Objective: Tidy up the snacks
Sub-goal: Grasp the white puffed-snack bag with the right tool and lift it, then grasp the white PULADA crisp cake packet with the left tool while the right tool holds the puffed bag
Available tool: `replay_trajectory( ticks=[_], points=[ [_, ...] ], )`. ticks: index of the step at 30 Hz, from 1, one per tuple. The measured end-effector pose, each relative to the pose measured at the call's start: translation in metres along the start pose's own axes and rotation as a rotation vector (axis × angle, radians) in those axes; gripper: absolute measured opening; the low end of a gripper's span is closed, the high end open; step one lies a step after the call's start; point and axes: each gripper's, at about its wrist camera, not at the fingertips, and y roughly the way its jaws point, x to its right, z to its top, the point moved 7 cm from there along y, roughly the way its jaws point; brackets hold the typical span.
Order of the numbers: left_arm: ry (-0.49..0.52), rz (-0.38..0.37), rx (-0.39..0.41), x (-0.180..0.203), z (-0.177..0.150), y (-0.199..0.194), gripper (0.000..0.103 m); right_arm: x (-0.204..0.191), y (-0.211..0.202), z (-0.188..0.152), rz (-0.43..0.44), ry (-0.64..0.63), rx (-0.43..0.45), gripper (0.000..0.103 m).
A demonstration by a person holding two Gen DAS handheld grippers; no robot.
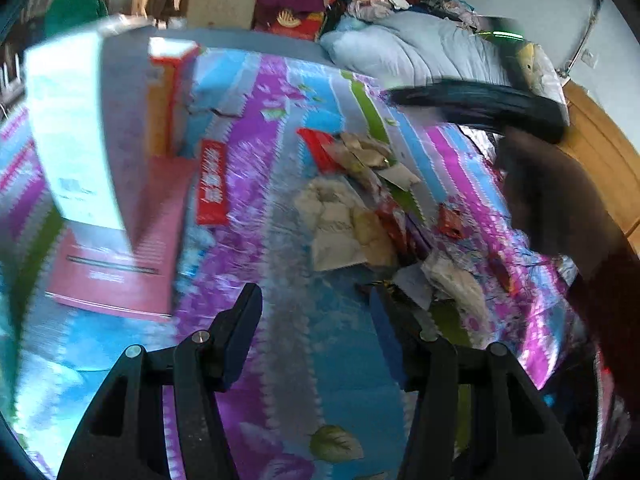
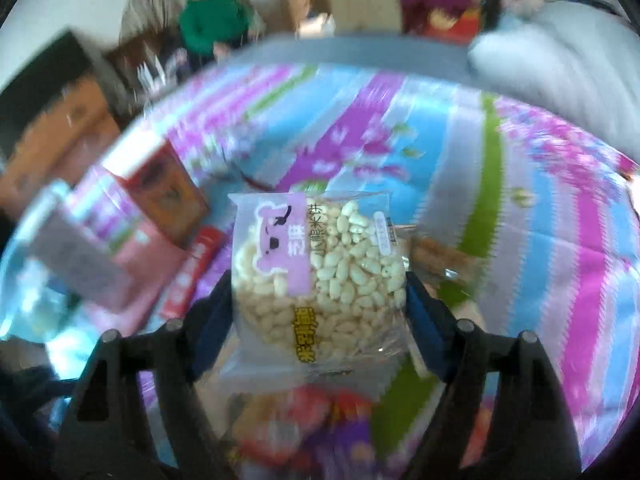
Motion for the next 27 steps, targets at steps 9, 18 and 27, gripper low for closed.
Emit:
replay_trajectory(
  ticks=[9,18,27],
  points=[
    [-0.062,0.016,-0.031,0.011,0.032,0.073,0.055,0.050,-0.078,-0.115,-0.034,0.265,0.029,0.080],
    [-0.039,0.114,-0.080,0.010,0.028,0.111,0.038,0.051,-0.078,-0.134,0.028,0.344,0.038,0.080],
    [0.041,0.107,0.025,0.025,0.038,0.046,0.036,0.033,-0.097,-0.126,0.033,0.324,0.090,0.080]
  ],
)
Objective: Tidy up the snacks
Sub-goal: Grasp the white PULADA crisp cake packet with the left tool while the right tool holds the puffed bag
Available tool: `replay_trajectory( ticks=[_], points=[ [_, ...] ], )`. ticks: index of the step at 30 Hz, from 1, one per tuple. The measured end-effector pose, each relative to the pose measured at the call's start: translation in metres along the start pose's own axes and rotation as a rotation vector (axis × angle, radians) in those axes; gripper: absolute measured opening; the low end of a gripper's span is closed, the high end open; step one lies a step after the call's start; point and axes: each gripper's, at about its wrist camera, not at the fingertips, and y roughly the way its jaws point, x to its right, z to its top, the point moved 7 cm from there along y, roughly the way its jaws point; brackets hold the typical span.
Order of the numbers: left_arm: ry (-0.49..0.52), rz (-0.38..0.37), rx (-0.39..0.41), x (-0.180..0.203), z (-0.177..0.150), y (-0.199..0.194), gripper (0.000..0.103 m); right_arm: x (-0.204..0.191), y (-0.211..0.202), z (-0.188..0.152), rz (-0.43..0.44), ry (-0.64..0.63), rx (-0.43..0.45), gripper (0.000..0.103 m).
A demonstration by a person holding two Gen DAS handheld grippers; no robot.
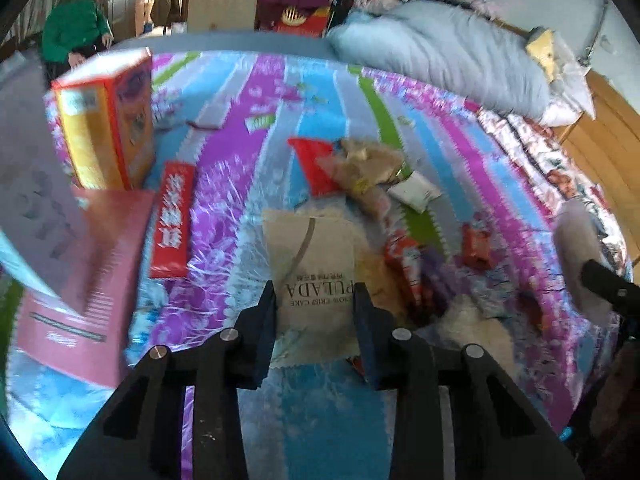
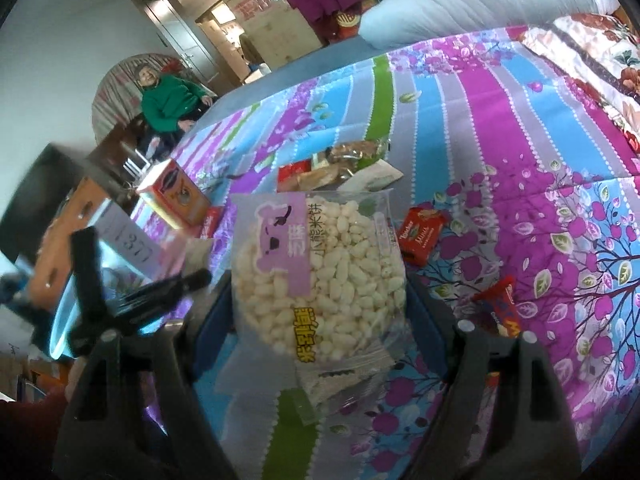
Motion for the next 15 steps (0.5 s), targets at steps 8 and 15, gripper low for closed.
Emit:
replay_trajectory(
  ticks=[8,15],
  points=[
    [-0.036,0.041,0.120,-0.027,0.016,-0.090,0.036,-0.036,-0.024,-0.001,0.030,-0.034,0.031,0.080],
    [-0.116,0.133,0.236,-0.083,0.022,-0.170,0.036,-0.084,-0.041,0.002,0.070,-0.091,0.051,0.080]
  ],
)
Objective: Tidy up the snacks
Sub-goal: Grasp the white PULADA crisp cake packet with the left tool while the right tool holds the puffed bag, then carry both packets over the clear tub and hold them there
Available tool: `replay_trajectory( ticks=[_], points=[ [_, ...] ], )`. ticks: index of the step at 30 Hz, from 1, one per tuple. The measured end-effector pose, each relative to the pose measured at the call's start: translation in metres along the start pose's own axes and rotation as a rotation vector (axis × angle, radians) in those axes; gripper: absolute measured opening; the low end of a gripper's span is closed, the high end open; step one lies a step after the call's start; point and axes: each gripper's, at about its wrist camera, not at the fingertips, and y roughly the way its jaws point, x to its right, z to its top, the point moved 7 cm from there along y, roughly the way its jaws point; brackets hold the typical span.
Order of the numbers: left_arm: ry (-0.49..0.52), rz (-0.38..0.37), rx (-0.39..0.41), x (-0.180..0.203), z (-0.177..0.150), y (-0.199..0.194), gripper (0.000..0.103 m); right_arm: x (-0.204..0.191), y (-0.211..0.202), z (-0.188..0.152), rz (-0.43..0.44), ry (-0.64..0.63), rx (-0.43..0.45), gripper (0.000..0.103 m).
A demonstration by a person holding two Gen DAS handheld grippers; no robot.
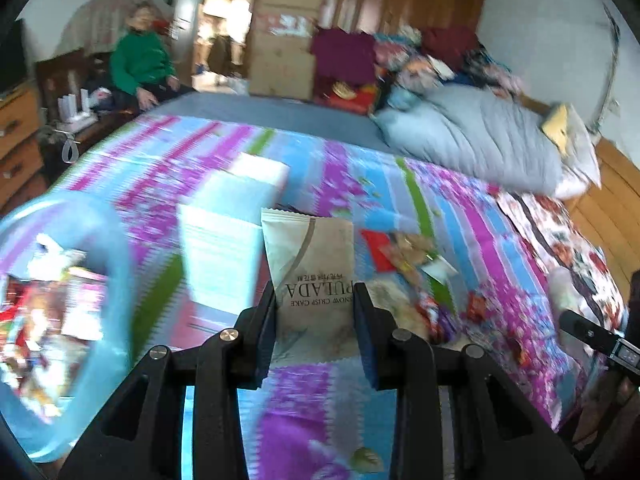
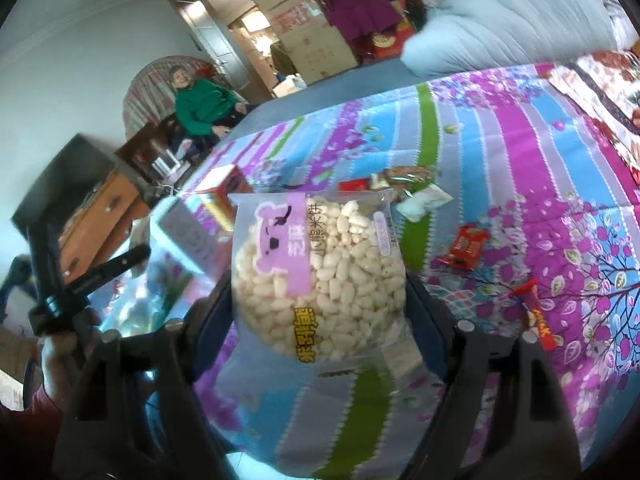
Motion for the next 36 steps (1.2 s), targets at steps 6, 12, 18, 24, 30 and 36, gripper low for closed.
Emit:
replay_trajectory(
  ticks=[6,12,18,24,30,36],
  points=[
    [-0.103,0.104,0.062,-0.073,0.015,-0.041,0.036,-0.060,-0.001,0.020,0.039,-0.099,0.022,0.080],
    [-0.230,0.187,0.120,-0.155,0.018,-0.082,0.036,-0.136,0.014,0.037,0.108,-0.218,0.027,0.080],
    [-0.318,0.245,0.178,-0.220,0.020,-0.117,0.036,-0.208,0.036,0.045,0.184,-0.297,0.022,0.080],
    [-0.362,0.318,0.191,-0.271,0.021,-0.128,0.036,-0.286,0.069,0.050,0.260,-0.394,-0.004,0.080],
    [-0.394,0.398,0.169,-0.311,0.010,-0.126,0.036,-0.357,0.106,0.042,0.325,-0.474,-0.057,0.080],
    [-0.429,0.428,0.143,-0.334,-0.006,-0.122,0.036,-0.409,0.142,0.023,0.351,-0.550,-0.120,0.080]
  ],
)
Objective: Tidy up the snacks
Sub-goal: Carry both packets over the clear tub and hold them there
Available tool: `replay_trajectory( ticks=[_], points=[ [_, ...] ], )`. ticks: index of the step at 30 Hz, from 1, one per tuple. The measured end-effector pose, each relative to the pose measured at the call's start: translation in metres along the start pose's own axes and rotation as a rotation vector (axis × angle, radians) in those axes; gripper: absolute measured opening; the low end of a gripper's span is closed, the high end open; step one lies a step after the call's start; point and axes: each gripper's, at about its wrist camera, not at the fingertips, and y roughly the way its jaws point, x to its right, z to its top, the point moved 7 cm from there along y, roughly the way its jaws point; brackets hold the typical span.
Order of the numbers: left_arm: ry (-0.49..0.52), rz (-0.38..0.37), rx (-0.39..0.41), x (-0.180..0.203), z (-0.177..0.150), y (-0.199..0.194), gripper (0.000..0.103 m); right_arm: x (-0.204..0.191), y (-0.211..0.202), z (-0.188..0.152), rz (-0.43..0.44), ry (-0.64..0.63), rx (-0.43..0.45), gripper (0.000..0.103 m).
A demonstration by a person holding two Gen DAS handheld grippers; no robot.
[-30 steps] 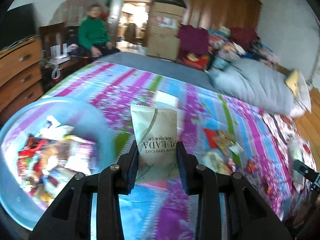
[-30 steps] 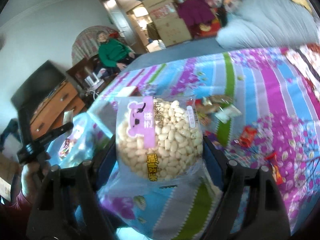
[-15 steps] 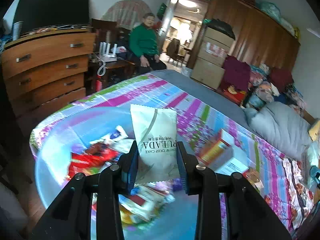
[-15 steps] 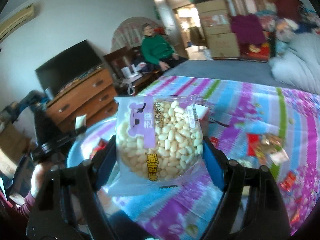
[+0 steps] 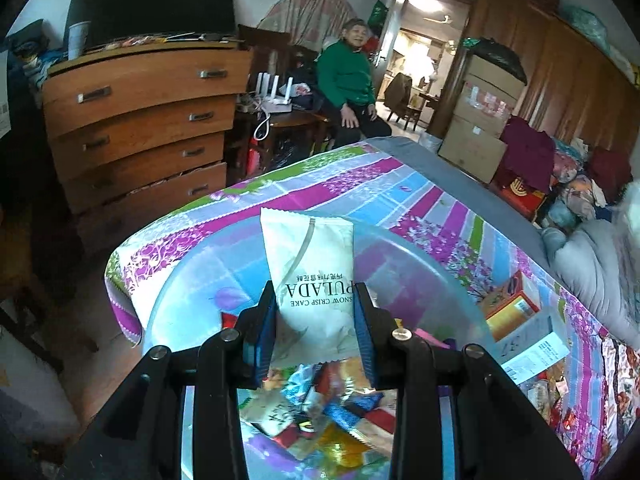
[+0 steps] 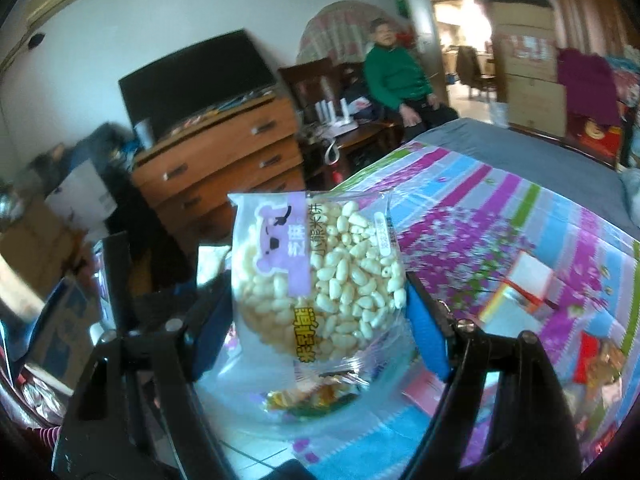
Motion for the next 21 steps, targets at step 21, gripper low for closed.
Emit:
replay_trajectory(
  ticks=[21],
  points=[
    [-0.011,0.005,-0.016,-0.015,-0.005,0.008,0.036,-0.018,0.037,-0.004,0.004,-0.009,-0.066,0.080]
  ],
)
